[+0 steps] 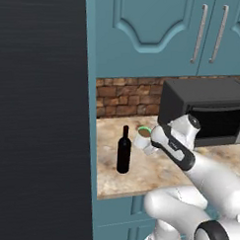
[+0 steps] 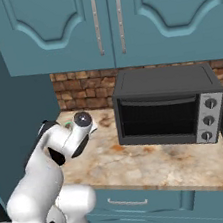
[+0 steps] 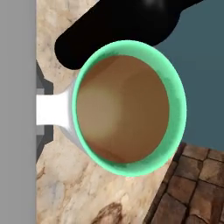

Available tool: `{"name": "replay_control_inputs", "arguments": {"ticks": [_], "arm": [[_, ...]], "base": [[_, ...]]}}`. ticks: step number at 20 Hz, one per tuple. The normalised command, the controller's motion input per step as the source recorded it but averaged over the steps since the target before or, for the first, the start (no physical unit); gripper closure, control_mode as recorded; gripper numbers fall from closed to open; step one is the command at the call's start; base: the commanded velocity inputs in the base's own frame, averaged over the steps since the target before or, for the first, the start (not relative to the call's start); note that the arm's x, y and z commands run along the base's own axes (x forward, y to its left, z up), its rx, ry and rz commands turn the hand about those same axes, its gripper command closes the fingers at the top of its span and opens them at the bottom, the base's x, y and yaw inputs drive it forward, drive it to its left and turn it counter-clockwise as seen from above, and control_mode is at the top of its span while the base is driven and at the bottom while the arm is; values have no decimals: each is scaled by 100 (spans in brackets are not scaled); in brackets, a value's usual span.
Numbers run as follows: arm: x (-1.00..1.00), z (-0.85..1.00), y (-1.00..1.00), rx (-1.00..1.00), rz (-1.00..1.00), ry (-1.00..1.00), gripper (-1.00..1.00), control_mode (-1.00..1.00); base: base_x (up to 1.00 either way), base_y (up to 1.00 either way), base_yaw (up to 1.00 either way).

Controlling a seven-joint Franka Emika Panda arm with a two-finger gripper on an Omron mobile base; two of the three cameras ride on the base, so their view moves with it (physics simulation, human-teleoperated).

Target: Place the microwavable item in the microwave. Then, close the microwave door and press the start button.

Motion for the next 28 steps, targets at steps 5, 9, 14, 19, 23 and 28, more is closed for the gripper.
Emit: {"name": "replay_control_inputs", "arguments": {"ticks": [5,9,14,19,23,28], "arm": [[-74,100,-15,0,0,-9,100,-100],[-83,100,-24,0,-2,0,100,-100],[-83,92,-12,0,-6,0,100,-100],[-59,14,0,0,-9,7,100,-100],[-43,-29,0,0,0,5,100,-100],[-75,-8,-11,2,-8,2,100,-100]], "base": [[0,0,0],[0,0,0],[0,0,0],[0,0,0],[0,0,0],[0,0,0]]}}
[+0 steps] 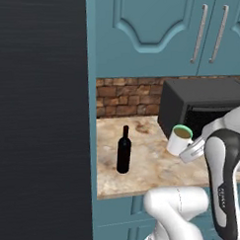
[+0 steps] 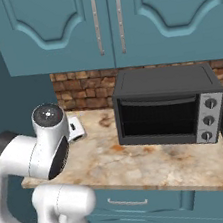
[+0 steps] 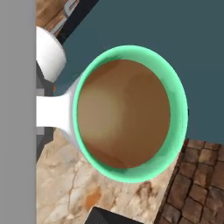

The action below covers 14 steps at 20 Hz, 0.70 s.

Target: Place the microwavable item in the microwave. Then, close the microwave door and press the start button.

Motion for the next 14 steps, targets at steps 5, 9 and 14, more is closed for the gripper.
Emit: {"name": "replay_control_inputs", "arguments": {"ticks": [5,9,14], "arm": [[-34,-2,0,0,-4,2,100,100],[0,0,0,0,0,0,100,100],[0,0,0,0,0,0,100,100]], "base": [[-59,1,-2],[-100,0,0],[-100,17,0]]}}
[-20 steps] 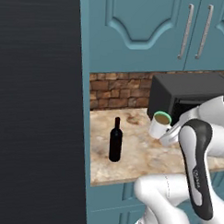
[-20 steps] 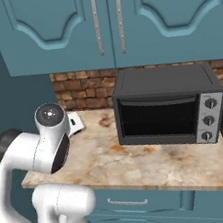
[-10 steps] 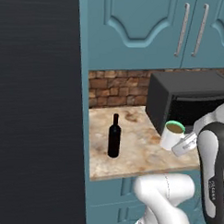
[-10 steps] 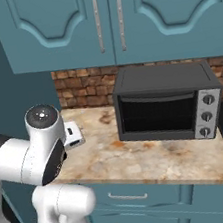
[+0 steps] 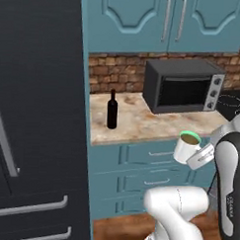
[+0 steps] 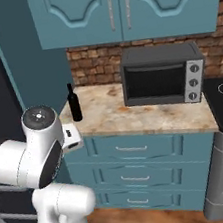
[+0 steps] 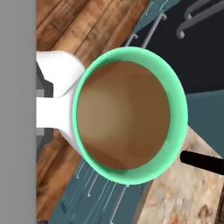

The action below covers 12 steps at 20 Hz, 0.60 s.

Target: Place the microwavable item in the microwave. Then, close the microwave door and press the start button.

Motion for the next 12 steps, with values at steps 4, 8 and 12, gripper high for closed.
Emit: {"name": "replay_control_inputs", "arguments": {"ticks": [4,8,12], "arm": [[0,0,0,0,0,0,100,100],[0,0,0,0,0,0,100,100],[0,0,0,0,0,0,100,100]], "base": [[-100,56,9],[-100,57,22],[-65,88,25]]}}
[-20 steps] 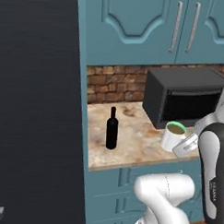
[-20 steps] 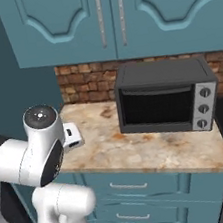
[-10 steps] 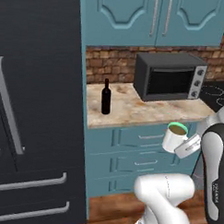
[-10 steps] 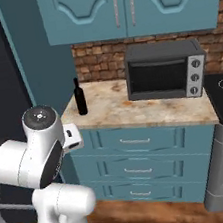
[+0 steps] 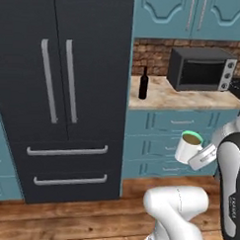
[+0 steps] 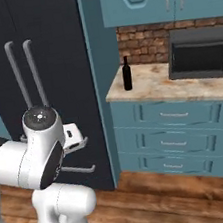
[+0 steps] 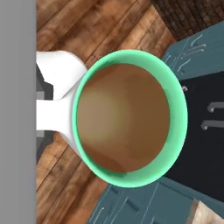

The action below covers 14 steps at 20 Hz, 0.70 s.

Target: Place the microwavable item in the microwave. Then, close the microwave door and press the start button.

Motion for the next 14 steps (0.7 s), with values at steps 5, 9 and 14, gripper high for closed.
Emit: {"name": "replay_control_inputs", "arguments": {"ticks": [5,9,14], "arm": [[0,0,0,0,0,0,100,100],[0,0,0,0,0,0,100,100],[0,0,0,0,0,0,100,100]], "base": [[-1,100,19],[32,100,8],[33,100,8]]}}
